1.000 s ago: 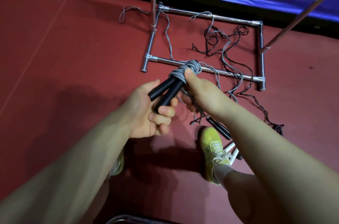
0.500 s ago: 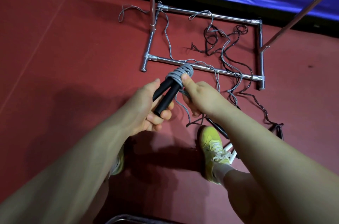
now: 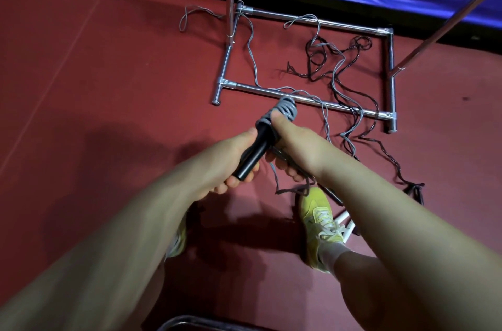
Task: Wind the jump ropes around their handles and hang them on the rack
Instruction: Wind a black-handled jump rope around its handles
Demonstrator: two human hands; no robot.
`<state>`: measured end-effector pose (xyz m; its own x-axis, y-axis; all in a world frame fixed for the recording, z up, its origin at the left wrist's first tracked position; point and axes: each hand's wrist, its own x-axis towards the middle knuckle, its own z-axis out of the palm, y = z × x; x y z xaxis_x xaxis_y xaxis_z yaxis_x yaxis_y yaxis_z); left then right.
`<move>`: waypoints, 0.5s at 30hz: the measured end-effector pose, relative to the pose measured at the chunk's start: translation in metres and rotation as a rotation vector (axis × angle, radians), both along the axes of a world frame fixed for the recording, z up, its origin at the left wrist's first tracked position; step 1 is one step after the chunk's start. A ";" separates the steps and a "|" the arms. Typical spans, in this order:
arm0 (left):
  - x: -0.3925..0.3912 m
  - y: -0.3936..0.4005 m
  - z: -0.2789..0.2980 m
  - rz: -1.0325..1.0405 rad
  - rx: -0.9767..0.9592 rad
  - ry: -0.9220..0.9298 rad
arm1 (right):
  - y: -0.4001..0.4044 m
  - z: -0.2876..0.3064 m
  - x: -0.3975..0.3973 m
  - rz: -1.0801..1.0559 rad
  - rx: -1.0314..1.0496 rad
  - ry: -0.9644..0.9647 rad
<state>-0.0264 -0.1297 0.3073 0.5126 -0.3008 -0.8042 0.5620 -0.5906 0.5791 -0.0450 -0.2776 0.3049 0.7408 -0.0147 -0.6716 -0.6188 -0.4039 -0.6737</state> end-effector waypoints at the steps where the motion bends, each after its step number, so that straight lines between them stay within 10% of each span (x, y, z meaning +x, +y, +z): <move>1: -0.002 0.000 0.000 -0.038 0.035 -0.041 | 0.000 -0.001 0.000 0.056 -0.029 0.030; 15: -0.008 0.003 -0.014 -0.279 0.281 -0.248 | -0.002 -0.018 0.001 0.070 0.048 0.196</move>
